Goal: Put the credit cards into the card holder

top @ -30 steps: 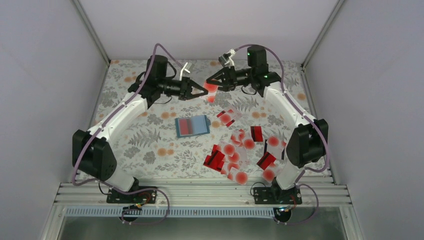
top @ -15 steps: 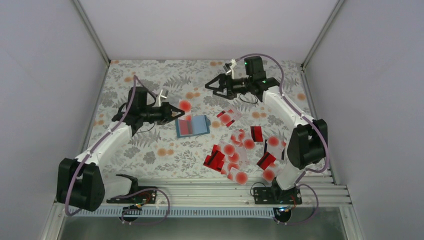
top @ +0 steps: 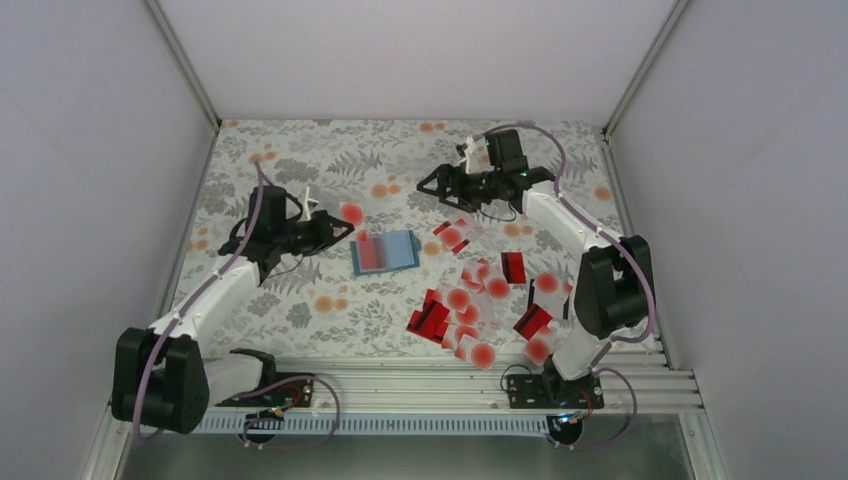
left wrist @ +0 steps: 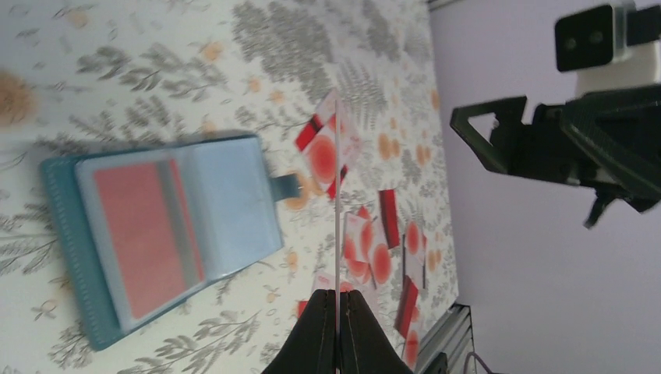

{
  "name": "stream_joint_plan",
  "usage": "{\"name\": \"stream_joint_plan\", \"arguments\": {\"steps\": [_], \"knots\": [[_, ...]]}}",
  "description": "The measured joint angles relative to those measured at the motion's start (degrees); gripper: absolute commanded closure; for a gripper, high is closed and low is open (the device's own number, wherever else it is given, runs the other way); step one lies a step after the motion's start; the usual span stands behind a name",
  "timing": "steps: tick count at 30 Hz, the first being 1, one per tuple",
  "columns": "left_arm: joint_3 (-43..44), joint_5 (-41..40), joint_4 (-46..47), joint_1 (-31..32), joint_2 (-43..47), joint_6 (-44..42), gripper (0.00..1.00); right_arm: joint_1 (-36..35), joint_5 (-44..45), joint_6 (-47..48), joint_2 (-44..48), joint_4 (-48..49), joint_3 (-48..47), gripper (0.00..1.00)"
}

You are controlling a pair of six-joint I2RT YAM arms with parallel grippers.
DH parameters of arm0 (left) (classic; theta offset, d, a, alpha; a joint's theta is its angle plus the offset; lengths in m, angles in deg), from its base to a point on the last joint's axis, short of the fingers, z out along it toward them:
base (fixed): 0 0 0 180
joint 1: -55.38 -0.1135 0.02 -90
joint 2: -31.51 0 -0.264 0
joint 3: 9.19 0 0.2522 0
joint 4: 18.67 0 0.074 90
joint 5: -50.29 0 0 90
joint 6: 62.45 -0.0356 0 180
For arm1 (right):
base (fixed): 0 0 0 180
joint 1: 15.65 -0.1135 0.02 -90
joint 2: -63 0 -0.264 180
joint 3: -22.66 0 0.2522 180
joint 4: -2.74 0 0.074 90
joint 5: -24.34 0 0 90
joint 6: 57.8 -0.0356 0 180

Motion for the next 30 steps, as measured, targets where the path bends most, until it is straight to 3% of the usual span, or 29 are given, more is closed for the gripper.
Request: {"name": "stream_joint_plan", "arguments": {"steps": [13, 30], "knots": [[-3.91, 0.39, 5.46, 0.76, -16.5, 0.13, 0.98, -3.19, 6.21, 1.75, -0.17, 0.83, 11.89, 0.18], [-4.28, 4.76, 13.9, 2.64, -28.55, -2.43, 0.98, -4.9, 1.11, 2.05, -10.14, 5.57, 11.47, 0.26]]}}
